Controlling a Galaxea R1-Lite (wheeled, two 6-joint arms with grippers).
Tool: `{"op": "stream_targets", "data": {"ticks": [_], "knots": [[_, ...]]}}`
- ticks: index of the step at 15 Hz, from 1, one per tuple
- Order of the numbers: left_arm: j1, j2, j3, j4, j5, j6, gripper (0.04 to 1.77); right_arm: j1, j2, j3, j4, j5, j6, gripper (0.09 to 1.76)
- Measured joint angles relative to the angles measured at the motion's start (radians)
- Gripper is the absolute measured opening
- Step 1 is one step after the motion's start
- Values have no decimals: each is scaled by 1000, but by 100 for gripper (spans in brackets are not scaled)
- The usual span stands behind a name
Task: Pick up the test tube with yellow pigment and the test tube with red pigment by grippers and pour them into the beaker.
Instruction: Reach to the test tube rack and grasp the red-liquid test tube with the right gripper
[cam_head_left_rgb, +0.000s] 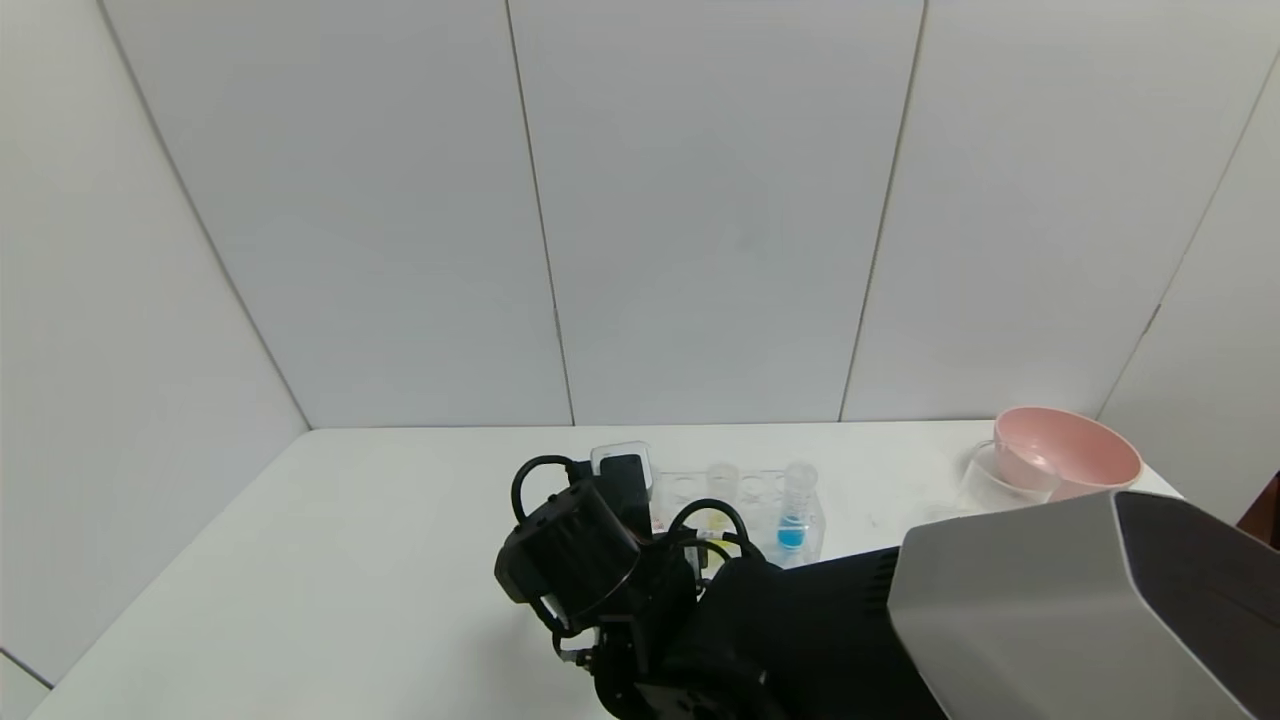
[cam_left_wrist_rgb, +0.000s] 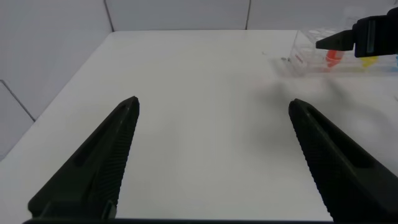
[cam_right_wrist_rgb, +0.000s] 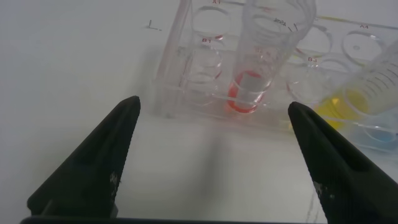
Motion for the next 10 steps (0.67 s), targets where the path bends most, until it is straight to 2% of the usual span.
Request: {"op": "stream_targets", "data": {"ticks": [2,10], "knots": [[0,0,0,0,0,0,172,-26,7,-20,-10,-2,-9,171],[0,0,0,0,0,0,172,-30,12,-31,-9,-2,-36,171]]}}
